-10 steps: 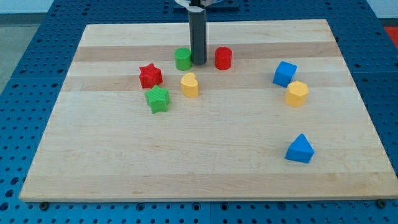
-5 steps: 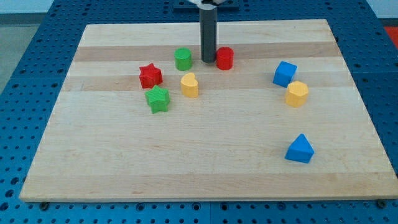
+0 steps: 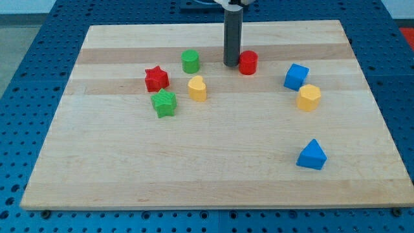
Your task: Slide the red circle at the top of the cube
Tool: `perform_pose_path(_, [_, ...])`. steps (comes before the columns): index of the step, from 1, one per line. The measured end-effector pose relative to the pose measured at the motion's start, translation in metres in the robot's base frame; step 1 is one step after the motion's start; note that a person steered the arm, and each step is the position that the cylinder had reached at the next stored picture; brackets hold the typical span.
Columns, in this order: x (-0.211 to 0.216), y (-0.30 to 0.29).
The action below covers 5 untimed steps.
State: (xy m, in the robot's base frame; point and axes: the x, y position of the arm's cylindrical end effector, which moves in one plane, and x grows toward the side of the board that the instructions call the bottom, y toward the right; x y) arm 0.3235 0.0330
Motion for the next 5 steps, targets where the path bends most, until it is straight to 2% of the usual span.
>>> perform_pose_path(2, [0.009, -0.049])
perform_pose_path(4, [0.009, -0.037])
perform_pose_path(5, [0.009, -0.013])
